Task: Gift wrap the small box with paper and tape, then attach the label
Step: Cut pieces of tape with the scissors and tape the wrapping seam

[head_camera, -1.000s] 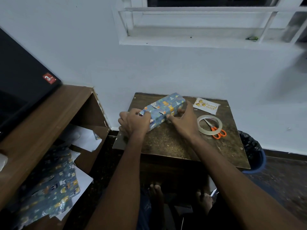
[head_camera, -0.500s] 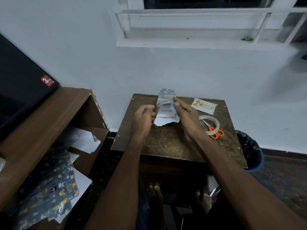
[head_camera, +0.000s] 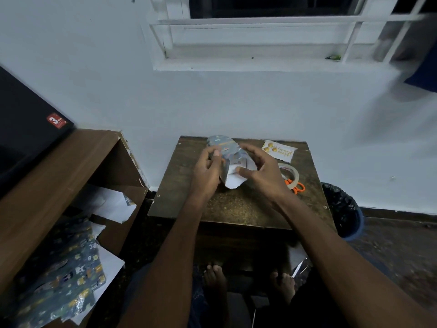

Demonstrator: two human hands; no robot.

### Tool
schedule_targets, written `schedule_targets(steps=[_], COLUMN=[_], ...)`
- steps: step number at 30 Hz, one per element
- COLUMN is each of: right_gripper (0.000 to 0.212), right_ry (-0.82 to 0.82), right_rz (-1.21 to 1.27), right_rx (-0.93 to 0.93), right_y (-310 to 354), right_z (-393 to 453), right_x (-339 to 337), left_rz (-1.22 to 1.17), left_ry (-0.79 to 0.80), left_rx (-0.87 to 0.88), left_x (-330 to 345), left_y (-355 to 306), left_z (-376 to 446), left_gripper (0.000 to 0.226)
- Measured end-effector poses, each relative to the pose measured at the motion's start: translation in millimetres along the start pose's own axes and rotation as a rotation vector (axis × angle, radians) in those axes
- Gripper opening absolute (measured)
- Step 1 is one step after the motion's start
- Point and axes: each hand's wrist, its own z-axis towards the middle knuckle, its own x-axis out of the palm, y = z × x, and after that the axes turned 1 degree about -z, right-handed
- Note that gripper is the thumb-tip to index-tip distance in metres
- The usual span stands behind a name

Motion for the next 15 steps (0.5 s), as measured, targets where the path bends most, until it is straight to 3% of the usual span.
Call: schedule_targets(steps=[4,8,10,12,15], right_gripper=[0.066,0.040,0.028,0.028,0.018], right_ry=[0.097,0.183,0.065,-0.175,-0.336], right_rz=[-0.097,-0.075,-0.111,-0.241,-0.713], right_rx=[-0.046,0.057,0.151,0.162,0.163], right_y=[-6,6,9,2,-13], right_z=[2,2,3,7,11], right_x=[-3,-31,-51,-72,-95], left_rz=[-0.047,-0.148,-0.161,-0.142,-0.131], left_ry=[-0.077,-0.082,-0.092,-0.098,-0.104], left_rx=[-0.111,-0.194,-0.177,-0.146,-0.121], left_x=[2,4,5,7,10], left_y=[3,5,4,2,4], left_z=[3,5,5,6,9], left_gripper=[0.015,0.016,0.018,0.021,0.024])
